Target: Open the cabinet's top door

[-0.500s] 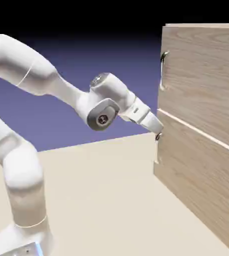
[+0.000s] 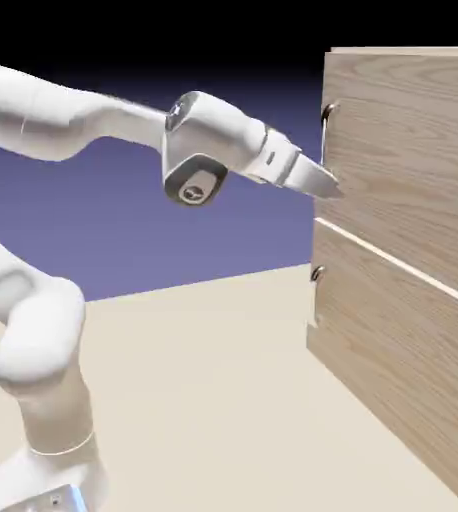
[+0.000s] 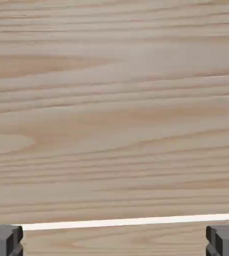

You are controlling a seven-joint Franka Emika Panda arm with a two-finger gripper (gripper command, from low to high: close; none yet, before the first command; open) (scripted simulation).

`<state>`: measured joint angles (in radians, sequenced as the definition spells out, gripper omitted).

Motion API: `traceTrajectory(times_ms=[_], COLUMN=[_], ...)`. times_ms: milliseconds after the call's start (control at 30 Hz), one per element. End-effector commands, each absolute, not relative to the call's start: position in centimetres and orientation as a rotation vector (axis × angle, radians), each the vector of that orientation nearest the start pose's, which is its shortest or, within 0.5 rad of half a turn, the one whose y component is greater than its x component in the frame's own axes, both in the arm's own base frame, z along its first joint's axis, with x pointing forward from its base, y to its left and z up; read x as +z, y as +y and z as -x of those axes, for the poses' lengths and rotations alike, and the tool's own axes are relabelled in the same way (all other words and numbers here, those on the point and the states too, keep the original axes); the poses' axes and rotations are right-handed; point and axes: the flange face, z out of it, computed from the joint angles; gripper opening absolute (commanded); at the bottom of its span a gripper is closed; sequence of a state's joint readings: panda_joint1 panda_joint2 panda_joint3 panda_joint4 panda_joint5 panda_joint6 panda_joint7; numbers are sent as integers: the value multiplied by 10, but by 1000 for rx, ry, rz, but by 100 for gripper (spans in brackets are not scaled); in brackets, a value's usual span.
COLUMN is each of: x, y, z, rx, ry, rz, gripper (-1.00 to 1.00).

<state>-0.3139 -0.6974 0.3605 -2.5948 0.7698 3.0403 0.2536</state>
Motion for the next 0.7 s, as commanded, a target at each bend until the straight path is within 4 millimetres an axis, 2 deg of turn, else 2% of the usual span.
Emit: traceTrajectory(times_ms=[0,333,667], x=[597,638,649], y=[-6,20,65], z=[-385,-377,-381], rx=[-1423,-1582,-1699], ry=[986,942,874], rz=[2131,1975,1858], gripper=[0,0,0])
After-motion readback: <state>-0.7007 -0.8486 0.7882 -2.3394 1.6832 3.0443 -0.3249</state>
